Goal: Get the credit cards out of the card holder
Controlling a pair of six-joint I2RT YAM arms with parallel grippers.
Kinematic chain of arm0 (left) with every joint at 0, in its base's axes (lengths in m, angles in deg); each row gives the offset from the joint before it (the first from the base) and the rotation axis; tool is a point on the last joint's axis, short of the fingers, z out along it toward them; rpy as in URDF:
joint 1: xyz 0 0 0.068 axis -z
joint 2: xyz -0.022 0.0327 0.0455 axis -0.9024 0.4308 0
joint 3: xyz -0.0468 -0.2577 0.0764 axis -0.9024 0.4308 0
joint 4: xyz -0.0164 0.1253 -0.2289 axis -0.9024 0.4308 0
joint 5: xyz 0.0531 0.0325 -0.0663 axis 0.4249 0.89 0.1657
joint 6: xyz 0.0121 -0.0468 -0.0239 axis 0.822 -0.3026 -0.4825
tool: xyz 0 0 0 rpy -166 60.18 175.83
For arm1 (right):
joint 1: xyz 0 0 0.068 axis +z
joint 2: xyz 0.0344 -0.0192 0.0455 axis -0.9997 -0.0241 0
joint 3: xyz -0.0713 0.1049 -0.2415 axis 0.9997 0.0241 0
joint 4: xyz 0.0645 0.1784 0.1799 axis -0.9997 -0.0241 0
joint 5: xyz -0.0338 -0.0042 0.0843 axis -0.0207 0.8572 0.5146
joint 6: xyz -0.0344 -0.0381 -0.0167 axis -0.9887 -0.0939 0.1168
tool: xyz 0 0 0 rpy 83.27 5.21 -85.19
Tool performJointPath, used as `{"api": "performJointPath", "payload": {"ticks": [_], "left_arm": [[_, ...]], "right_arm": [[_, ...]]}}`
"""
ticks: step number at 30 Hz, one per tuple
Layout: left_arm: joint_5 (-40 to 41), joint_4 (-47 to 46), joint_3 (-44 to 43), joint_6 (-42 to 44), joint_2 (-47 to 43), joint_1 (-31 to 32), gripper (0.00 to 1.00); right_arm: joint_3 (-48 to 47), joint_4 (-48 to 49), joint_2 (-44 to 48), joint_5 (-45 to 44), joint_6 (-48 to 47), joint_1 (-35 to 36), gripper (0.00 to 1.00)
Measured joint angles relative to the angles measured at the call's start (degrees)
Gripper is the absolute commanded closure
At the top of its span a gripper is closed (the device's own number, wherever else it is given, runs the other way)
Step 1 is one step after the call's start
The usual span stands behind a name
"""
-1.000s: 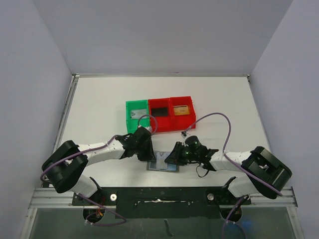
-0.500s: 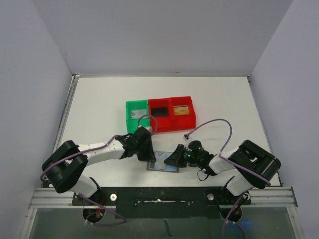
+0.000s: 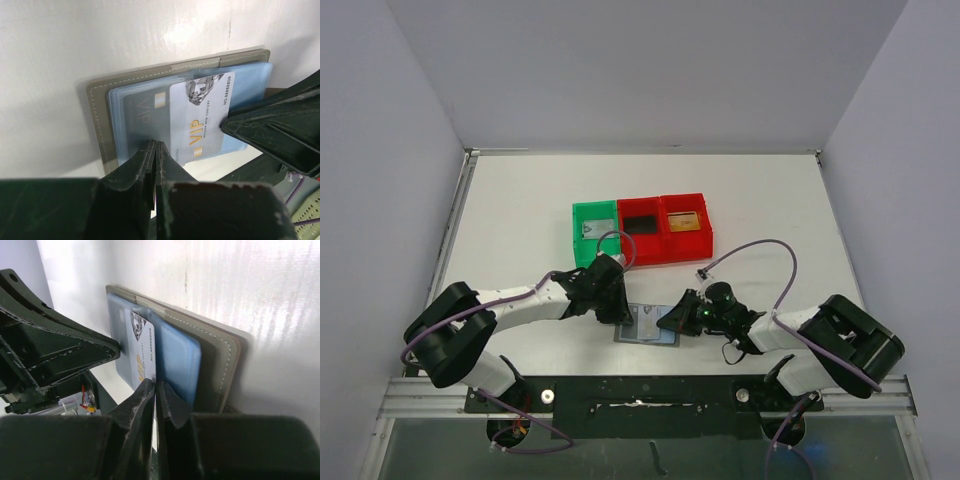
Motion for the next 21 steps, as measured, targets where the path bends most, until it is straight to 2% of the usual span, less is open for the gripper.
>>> {"api": "performJointPath", "payload": {"ticks": [2,6,21], "left_arm": [[-0.48,-0.13,0.02,0.11,0.02,-0.04,1.0],[-1.46,-0.48,0.07,0.15,0.37,-0.07,1.0],[-3.69,-2.34,0.13,0.02,1.68,-0.09,1.0]], "right_arm": [[-0.26,-1.7,0.48,-0.04,-0.55,-0.04,0.77],[-0.55,-1.49,0.48,-0.22,-0.37,-0.04,0.7],[-1.6,6.71,-4.87,-0.35,0.57,1.6,0.7]]}}
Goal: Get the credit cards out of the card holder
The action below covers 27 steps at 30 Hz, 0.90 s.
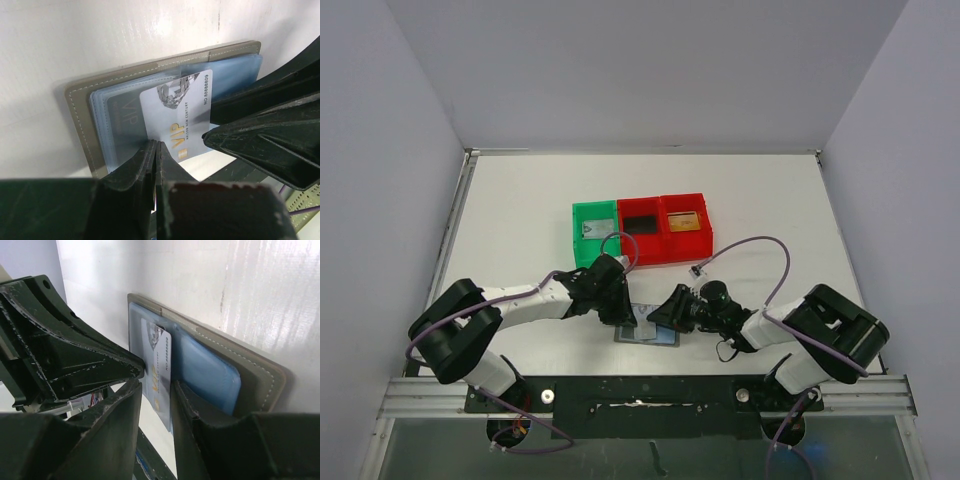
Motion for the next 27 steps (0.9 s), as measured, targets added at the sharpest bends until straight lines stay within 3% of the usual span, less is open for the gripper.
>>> {"api": "performJointPath", "payload": {"ticks": [11,17,23,27], "left_arm": [[-0.11,-0.04,0.0,-0.11,0.02,-0.02,1.0],[-0.04,0.02,0.0,-0.15,0.0,-0.02,1.0],[0.46,0.24,0.0,-0.39,-0.11,-0.02,1.0],[1.14,0.59,0.02,-0.83,-0.42,0.0,1.0]], "right_arm": [[0.35,5.86,-3.61,1.27,0.07,0.22,0.77],[0.0,7.48,-6.43,1.97,0.81,0.61,0.99],[1.4,8.85,-5.01,2.01,1.51,0.24,1.0],[4.76,6.62,1.03,1.11,1.4,-0.96,1.0]]}}
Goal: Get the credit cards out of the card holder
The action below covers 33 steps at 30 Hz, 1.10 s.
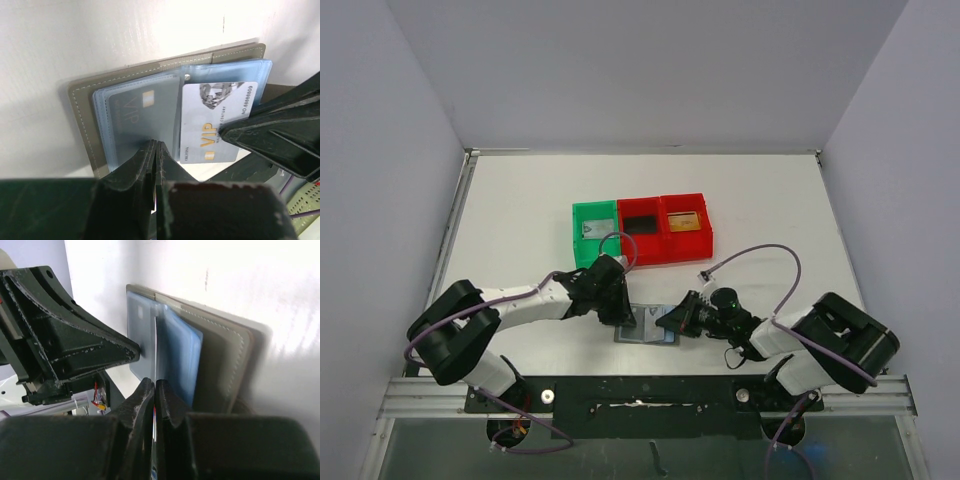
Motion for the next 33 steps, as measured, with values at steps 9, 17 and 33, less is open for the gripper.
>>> {"api": "performJointPath", "payload": {"ticks": [9,17,33], "left_arm": [[2.64,1.86,0.63,-0.85,-2.29,-0.52,0.85],[5.14,4.59,0.61,-0.42,-11.96,-1.46,0.59],[8.94,17.33,-2.01,8.7,-26.29,-23.1,0.39]], "right_arm": [[-1.55,-16.0,13.09,-1.88,-7.67,-0.42,1.0],[-3.58,-22.75,26.43,-7.13,-16.44,-0.22,1.0],[-3.91,-20.5,35.47,-27.98,-50.27,18.88,1.0]]}}
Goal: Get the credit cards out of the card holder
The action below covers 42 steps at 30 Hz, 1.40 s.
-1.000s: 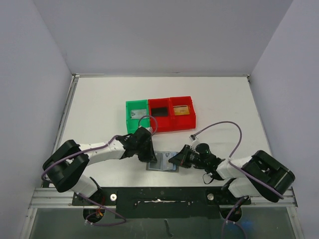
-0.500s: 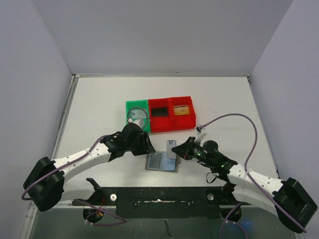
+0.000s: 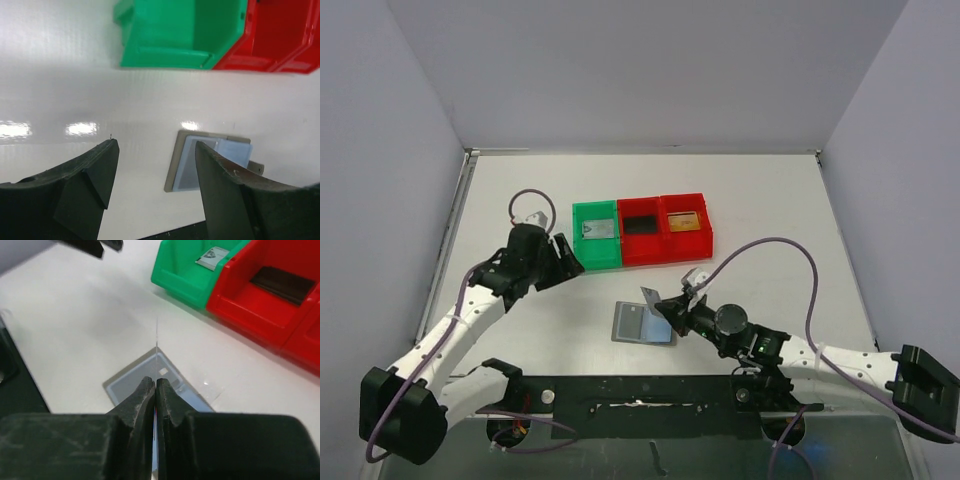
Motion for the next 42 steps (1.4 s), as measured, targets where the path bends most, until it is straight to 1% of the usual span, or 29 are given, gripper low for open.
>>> {"api": "performJointPath", "payload": {"ticks": [3,6,7,11,13,17,22,28,32,36,42], "left_arm": [[0.44,3.17,-2.89,3.02,-0.28,-6.08,0.37],[2.01,5.03,-5.38,5.86,-2.47,-10.43,0.27],[2.58,5.2,-5.95,7.02,-4.04,-11.41,0.26],[5.01,5.27,-7.5,10.49,-9.66,-13.05,0.26],[6.19,5.38,-8.07,12.0,-10.45,-13.2,0.26],[8.76,6.32,-8.07,14.43,-10.01,-13.29,0.26],[11.15,6.32,-7.45,16.24,-10.58,-13.94,0.25],[12.48,4.94,-4.28,17.38,-10.38,-16.22,0.25],[13.64,5.03,-1.99,17.31,-10.43,-17.68,0.25],[14.8,4.7,-1.77,17.18,-11.28,-18.16,0.25],[16.92,4.07,-1.75,17.07,-14.03,-18.47,0.25]], "right_arm": [[-3.39,-1.97,-4.44,-3.61,-9.51,1.99,1.0],[-7.63,-3.13,-8.35,-5.81,-17.27,2.25,1.0],[-8.87,-3.06,-9.31,-6.12,-19.8,2.16,1.0],[-13.92,-2.64,-13.7,-4.02,-28.02,-0.72,1.0],[-17.44,-3.13,-16.92,-1.79,-30.8,-3.32,1.0],[-27.45,-4.48,-25.35,2.84,-36.24,-8.2,1.0],[-36.59,-6.49,-33.33,7.58,-39.82,-10.62,1.0],[-48.33,-9.79,-44.54,12.02,-42.03,-11.37,1.0],[-54.8,-12.55,-50.66,12.94,-42.86,-11.37,1.0],[-62.01,-15.17,-56.85,12.83,-43.98,-11.37,1.0],[-68.08,-17.38,-63.12,11.58,-48.0,-11.43,1.0]]}}
